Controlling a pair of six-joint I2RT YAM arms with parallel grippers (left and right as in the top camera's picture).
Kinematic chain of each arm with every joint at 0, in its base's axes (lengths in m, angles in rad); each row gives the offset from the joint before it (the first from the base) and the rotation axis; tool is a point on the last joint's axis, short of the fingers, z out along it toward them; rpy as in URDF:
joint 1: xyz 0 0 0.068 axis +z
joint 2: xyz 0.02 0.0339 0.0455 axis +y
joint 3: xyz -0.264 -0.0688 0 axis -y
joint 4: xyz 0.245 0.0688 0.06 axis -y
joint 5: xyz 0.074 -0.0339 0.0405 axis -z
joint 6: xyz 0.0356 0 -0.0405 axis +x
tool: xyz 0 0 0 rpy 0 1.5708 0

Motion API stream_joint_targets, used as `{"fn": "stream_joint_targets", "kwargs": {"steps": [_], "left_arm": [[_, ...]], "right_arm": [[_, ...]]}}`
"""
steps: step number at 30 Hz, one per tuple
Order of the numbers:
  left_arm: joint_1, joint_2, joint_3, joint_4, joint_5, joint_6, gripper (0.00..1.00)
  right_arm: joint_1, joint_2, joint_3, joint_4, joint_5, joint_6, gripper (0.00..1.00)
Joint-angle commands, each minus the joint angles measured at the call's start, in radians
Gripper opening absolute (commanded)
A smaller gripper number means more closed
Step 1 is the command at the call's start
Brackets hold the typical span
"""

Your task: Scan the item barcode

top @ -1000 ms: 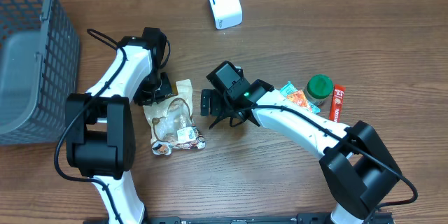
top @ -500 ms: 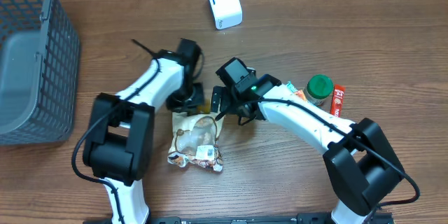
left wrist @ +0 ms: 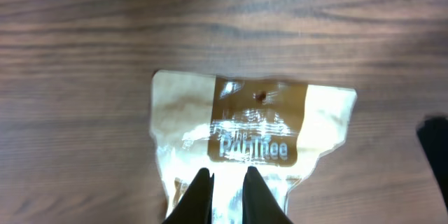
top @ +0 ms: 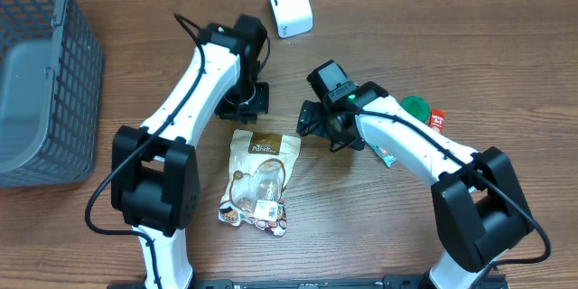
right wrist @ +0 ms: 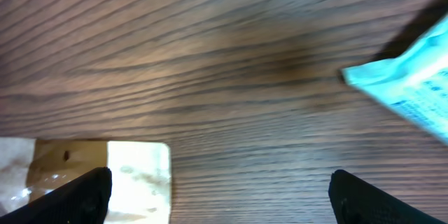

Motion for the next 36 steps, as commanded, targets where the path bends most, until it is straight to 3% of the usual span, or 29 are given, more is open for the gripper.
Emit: {"fn": "stream_joint_targets", "kwargs": {"steps": [1,7,14,26,36], "left_arm": [[-0.005,-0.040,0.029,-0.068,0.004,0.030,0.07],[-0.033,-0.125,0.000,-0.236,0.000,0.007,0.05],[-0.101,-0.271,-0.142,-0.289,0.003,-0.077,0.06],[-0.352,-0.358,-0.597,-0.075,0.077,-0.262,0.11],[-0.358,-0.358,-0.795,0.144,0.095,-0.325,0.11]], "right_arm": [[-0.014,-0.037,0.000,-0.008,0.002,-0.004,1.00],[-0.016,-0.037,0.000,-0.012,0.001,-0.003,1.00],[-0.016,-0.037,0.000,-0.008,0.001,-0.003,1.00],[-0.016,-0.037,0.000,-0.008,0.001,-0.003,1.00],[-0.016,-0.037,0.000,0.006,0.001,-0.003,1.00]]}}
